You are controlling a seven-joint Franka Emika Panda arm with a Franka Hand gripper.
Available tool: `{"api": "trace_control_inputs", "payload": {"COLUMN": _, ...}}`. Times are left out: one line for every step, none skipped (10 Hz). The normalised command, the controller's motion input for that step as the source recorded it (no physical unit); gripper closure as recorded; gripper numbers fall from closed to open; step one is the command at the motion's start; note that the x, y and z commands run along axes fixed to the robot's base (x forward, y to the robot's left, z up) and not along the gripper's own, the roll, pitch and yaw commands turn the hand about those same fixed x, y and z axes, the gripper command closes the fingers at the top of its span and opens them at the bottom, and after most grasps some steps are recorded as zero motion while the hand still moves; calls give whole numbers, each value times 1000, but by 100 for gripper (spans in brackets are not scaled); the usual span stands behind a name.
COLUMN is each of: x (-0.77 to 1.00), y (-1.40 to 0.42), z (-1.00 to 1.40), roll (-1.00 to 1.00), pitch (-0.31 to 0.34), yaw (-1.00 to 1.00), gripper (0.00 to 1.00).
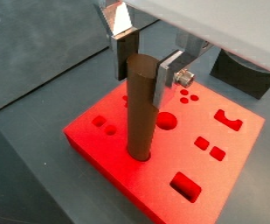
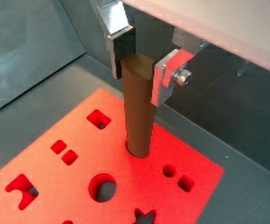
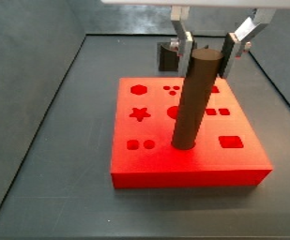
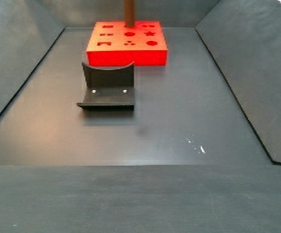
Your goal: Insert the oval object.
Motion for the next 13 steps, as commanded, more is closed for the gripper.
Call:
{"api": "trace_control_inputs", "payload": {"x": 0, "y": 0, "z": -237, "roll": 0, "pitch": -7, "yaw": 189, "gripper": 100}}
{"api": "trace_control_inputs", "payload": {"x": 29, "y": 0, "z": -9, "roll": 0, "pitch": 0, "yaw": 0, "gripper": 100}}
{"api": "trace_control_inputs", "payload": {"x": 83, "y": 0, "z": -254, "roll": -81, "pitch": -3, "yaw": 0, "gripper": 100}}
{"api": "trace_control_inputs", "payload": {"x": 57, "y": 34, "z": -331, "roll": -86, "pitch": -16, "yaw": 0, "gripper": 100}}
{"api": "trace_control_inputs", "payload": {"x": 26, "y": 26, "z": -351, "roll": -86, "pitch": -30, "yaw": 0, "gripper": 100}}
{"api": "trace_control_inputs", "payload": {"x": 40, "y": 3, "z": -320, "roll": -69, "pitch": -20, "yaw": 0, "gripper": 100}}
{"api": "trace_control_inputs", "payload": {"x": 37, "y": 0, "z": -311, "roll": -59, "pitch": -19, "yaw": 0, "gripper": 100}}
{"api": "trace_control_inputs", "payload": {"x": 29, "y": 0, "z": -326, "roll": -46, "pitch": -17, "yaw": 0, "gripper": 100}}
{"api": "trace_control_inputs", "payload": {"x": 23, "y": 0, "z": -351, "roll": -37, "pitch": -19, "yaw": 0, "gripper": 100}}
{"api": "trace_control_inputs", "payload": {"x": 57, "y": 11, "z": -460, "roll": -56, "pitch": -31, "yaw": 0, "gripper": 100}}
{"api": "trace_control_inputs", "payload": {"x": 34, "y": 14, "z": -529, "roll": -66, "pitch": -50, "yaw": 0, "gripper": 100}}
{"api": "trace_control_inputs", "payload": {"x": 9, "y": 0, "z": -231, "roll": 0, "pitch": 0, "yaw": 0, "gripper": 100}}
{"api": "trace_control_inputs", "payload": {"x": 0, "y": 0, "z": 0, "roll": 0, "pitch": 0, "yaw": 0, "gripper": 100}}
